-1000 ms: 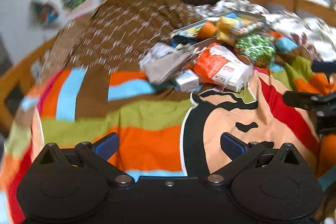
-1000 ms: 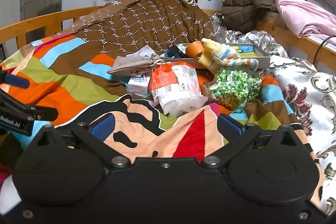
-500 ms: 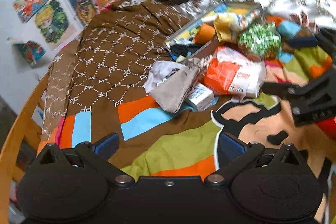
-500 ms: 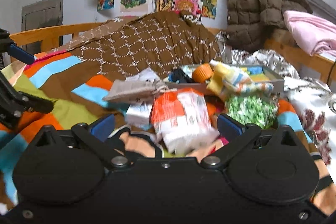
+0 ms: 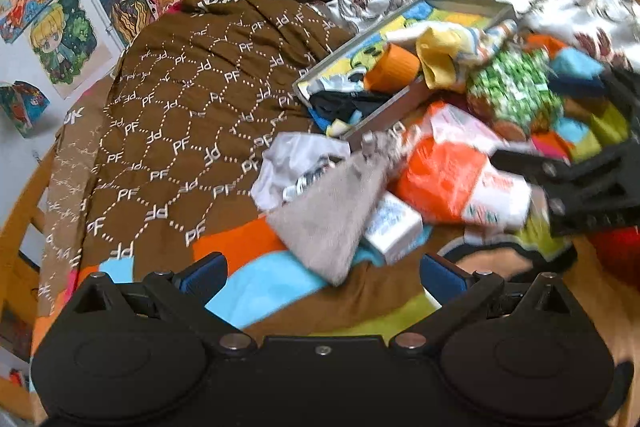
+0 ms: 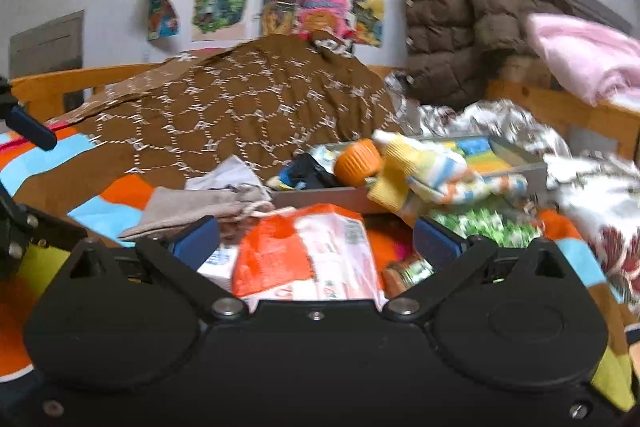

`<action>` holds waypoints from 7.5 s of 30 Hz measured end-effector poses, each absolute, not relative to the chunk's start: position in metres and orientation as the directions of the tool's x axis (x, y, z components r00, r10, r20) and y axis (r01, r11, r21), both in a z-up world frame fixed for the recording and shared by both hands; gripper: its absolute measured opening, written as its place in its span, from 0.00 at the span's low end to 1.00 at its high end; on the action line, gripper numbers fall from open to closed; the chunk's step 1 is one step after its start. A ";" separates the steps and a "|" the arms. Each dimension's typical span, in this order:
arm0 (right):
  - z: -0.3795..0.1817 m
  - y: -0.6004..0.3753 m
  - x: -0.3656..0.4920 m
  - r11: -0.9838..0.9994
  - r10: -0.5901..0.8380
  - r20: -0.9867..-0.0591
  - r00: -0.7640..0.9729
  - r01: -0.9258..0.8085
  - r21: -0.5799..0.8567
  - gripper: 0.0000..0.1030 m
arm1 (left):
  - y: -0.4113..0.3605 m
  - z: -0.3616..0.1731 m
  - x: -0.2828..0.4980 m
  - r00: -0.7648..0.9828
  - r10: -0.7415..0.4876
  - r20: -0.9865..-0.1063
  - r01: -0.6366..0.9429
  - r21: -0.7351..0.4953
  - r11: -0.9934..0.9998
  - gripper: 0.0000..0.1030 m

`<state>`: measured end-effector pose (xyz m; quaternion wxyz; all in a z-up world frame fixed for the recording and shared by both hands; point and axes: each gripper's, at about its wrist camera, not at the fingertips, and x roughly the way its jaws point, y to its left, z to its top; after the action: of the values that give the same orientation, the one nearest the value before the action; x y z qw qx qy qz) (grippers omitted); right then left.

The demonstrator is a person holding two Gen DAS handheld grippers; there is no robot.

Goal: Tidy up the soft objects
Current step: 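Grasp the beige drawstring pouch with the left gripper while the right gripper grasps the yellow striped sock, then carry the pouch and yellow sock into the cartoon tray and open both grippers, then lift both tools up away from the tray and back off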

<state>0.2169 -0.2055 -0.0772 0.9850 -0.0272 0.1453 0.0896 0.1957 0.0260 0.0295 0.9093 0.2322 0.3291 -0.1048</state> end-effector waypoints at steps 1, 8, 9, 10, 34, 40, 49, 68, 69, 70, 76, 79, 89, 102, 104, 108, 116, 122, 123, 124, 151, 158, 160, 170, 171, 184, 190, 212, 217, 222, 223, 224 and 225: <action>-0.079 -0.208 0.219 0.982 0.175 -0.296 0.939 -0.187 -0.012 1.00 | 0.025 0.030 0.203 0.764 -0.046 -0.643 0.346 0.349 0.871 0.99; -0.086 -0.220 0.228 0.984 0.164 -0.293 0.942 -0.178 -0.020 1.00 | 0.009 0.021 0.247 0.764 -0.131 -0.632 0.429 0.346 0.834 0.99; -0.087 -0.223 0.230 0.984 0.160 -0.292 0.943 -0.175 -0.024 0.99 | 0.007 0.019 0.251 0.760 -0.142 -0.634 0.439 0.340 0.831 0.99; -0.088 -0.226 0.232 0.985 0.156 -0.292 0.944 -0.171 -0.029 0.99 | 0.005 0.018 0.258 0.752 -0.157 -0.640 0.454 0.330 0.828 0.99; -0.090 -0.224 0.292 0.978 0.135 -0.348 0.928 -0.181 -0.104 0.99 | -0.010 -0.003 0.349 0.434 -0.393 -0.811 0.774 0.112 0.623 0.80; -0.074 -0.219 0.318 0.957 0.068 -0.363 0.929 -0.163 -0.239 0.99 | -0.009 -0.004 0.359 0.395 -0.431 -0.812 0.778 0.045 0.627 0.59; -0.057 -0.215 0.371 0.916 0.023 -0.393 0.919 -0.176 -0.359 0.94 | 0.003 -0.003 0.367 0.386 -0.489 -0.782 0.754 -0.038 0.656 0.42; -0.068 -0.217 0.409 0.873 -0.054 -0.467 0.882 -0.186 -0.452 0.08 | 0.037 0.017 0.370 0.418 -0.536 -0.734 0.686 -0.132 0.716 0.38; -0.068 -0.217 0.408 0.871 -0.053 -0.465 0.884 -0.188 -0.455 0.07 | 0.039 0.016 0.371 0.417 -0.535 -0.735 0.678 -0.140 0.722 0.38; -0.067 -0.217 0.406 0.869 -0.051 -0.465 0.884 -0.190 -0.457 0.07 | 0.040 0.015 0.372 0.421 -0.528 -0.738 0.670 -0.139 0.729 0.37; -0.059 -0.214 0.390 0.874 -0.040 -0.442 0.896 -0.182 -0.450 0.04 | 0.040 0.026 0.373 0.458 -0.546 -0.701 0.658 -0.145 0.739 0.37; -0.050 -0.215 0.383 0.885 -0.030 -0.435 0.900 -0.178 -0.431 0.04 | 0.035 0.038 0.376 0.486 -0.569 -0.664 0.657 -0.152 0.738 0.36; -0.002 -0.240 0.377 0.900 -0.030 -0.373 0.927 -0.138 -0.415 0.02 | 0.004 0.085 0.411 0.618 -0.638 -0.459 0.601 -0.247 0.760 0.36; 0.065 -0.288 0.412 0.938 -0.045 -0.338 0.940 -0.077 -0.338 0.02 | -0.065 0.091 0.468 0.735 -0.600 -0.315 0.469 -0.401 0.787 0.36; 0.076 -0.292 0.420 0.933 -0.049 -0.304 0.951 -0.065 -0.353 0.02 | -0.069 0.086 0.476 0.746 -0.587 -0.314 0.443 -0.424 0.790 0.36; 0.096 -0.299 0.437 0.937 -0.054 -0.231 0.971 -0.030 -0.349 0.02 | -0.077 0.073 0.486 0.760 -0.565 -0.322 0.400 -0.452 0.797 0.36; 0.089 -0.321 0.477 0.972 -0.115 -0.185 0.976 0.072 -0.222 0.03 | -0.092 0.046 0.496 0.757 -0.533 -0.379 0.345 -0.461 0.818 0.37; 0.050 -0.355 0.486 0.991 -0.121 -0.353 0.928 0.091 -0.100 0.03 | -0.114 0.026 0.499 0.714 -0.545 -0.440 0.355 -0.442 0.823 0.37; 0.044 -0.360 0.486 0.993 -0.111 -0.380 0.918 0.084 -0.087 0.03 | -0.119 0.023 0.499 0.705 -0.546 -0.453 0.360 -0.435 0.825 0.37; 0.038 -0.365 0.487 0.994 -0.103 -0.405 0.908 0.080 -0.073 0.03 | -0.124 0.019 0.499 0.694 -0.548 -0.468 0.365 -0.427 0.827 0.37; 0.031 -0.364 0.434 0.989 -0.122 -0.449 0.885 0.069 -0.132 0.72 | -0.122 0.027 0.466 0.729 -0.422 -0.539 0.328 -0.266 0.906 0.71; 0.066 -0.355 0.404 0.992 -0.104 -0.395 0.913 0.066 -0.109 0.83 | -0.099 0.044 0.443 0.773 -0.398 -0.494 0.319 -0.239 0.917 0.80; 0.076 -0.351 0.395 0.992 -0.100 -0.381 0.919 0.064 -0.107 0.85 | -0.093 0.050 0.433 0.787 -0.394 -0.475 0.319 -0.234 0.918 0.83; 0.133 -0.330 0.342 0.994 -0.064 -0.296 0.953 0.035 -0.102 0.99 | -0.060 0.081 0.387 0.838 -0.371 -0.400 0.301 -0.227 0.926 0.93; 0.139 -0.327 0.336 0.994 -0.058 -0.286 0.957 0.030 -0.103 0.99 | -0.058 0.084 0.383 0.844 -0.368 -0.391 0.301 -0.222 0.927 0.94; 0.193 -0.294 0.254 0.996 0.027 -0.202 0.979 -0.044 -0.081 0.99 | -0.035 0.118 0.306 0.884 -0.344 -0.317 0.312 -0.149 0.938 0.99; 0.211 -0.294 0.210 0.995 0.047 -0.176 0.983 -0.062 -0.080 0.99 | -0.029 0.133 0.270 0.892 -0.326 -0.312 0.298 -0.136 0.945 0.99; 0.209 -0.296 -0.020 0.996 0.092 -0.139 0.986 -0.094 -0.008 1.00 | -0.021 0.142 0.084 0.894 -0.340 -0.292 0.314 -0.135 0.940 0.99; 0.182 -0.301 -0.048 0.998 0.060 -0.160 0.985 -0.062 -0.003 1.00 | -0.016 0.125 0.062 0.883 -0.336 -0.327 0.309 -0.134 0.942 0.99; 0.157 -0.295 -0.072 0.999 0.028 -0.166 0.986 -0.032 -0.019 1.00 | -0.012 0.107 0.045 0.876 -0.315 -0.365 0.291 -0.121 0.949 0.99; 0.151 -0.293 -0.080 0.999 0.022 -0.167 0.986 -0.027 -0.024 1.00 | -0.010 0.103 0.043 0.875 -0.308 -0.374 0.281 -0.125 0.951 0.99; 0.145 -0.291 -0.082 0.999 0.020 -0.171 0.985 -0.025 -0.027 1.00 | -0.008 0.100 0.042 0.873 -0.303 -0.382 0.274 -0.129 0.953 0.99; 0.140 -0.290 -0.085 0.999 0.018 -0.177 0.984 -0.023 -0.026 1.00 | -0.007 0.098 0.042 0.872 -0.293 -0.393 0.262 -0.132 0.956 0.99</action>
<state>-0.0848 -0.2897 0.1401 0.9959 -0.0139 0.0886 0.0102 0.0419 -0.0066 0.0980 0.9666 -0.0373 0.2089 -0.1435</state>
